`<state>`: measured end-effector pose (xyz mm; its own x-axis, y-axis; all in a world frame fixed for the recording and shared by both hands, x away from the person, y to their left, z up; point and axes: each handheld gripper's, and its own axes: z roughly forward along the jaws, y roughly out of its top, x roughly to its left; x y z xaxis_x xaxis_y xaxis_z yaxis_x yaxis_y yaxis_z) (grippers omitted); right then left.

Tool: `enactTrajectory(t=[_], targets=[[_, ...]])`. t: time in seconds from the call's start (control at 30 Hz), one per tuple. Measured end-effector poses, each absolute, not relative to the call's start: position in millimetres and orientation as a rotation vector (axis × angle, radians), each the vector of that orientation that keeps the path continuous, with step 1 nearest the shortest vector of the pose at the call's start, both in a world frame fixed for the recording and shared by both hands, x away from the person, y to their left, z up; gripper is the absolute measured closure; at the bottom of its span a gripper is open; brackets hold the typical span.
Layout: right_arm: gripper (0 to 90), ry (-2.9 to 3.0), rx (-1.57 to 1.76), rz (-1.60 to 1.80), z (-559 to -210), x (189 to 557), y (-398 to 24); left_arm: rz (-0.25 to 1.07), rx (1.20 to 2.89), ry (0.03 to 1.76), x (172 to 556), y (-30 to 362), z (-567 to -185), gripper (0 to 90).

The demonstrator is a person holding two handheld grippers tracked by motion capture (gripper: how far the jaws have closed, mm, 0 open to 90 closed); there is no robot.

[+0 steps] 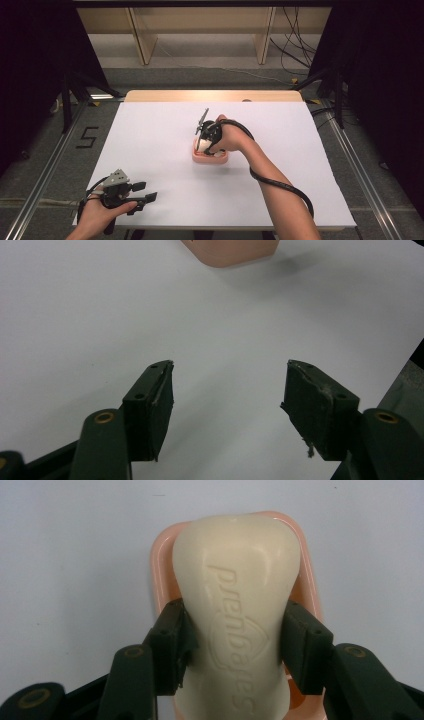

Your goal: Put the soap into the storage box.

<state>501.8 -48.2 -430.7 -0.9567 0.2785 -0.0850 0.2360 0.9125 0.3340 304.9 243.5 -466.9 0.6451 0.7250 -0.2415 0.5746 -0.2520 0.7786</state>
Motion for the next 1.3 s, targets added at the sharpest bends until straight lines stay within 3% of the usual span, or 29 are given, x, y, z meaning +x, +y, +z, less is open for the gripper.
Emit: enactTrajectory(t=[1.3], targets=[[50.3,2.934,0.409,0.431,-436.3,505.4,-46.0,0.206,1.935,1.024,304.9,243.9,-466.9,36.1]])
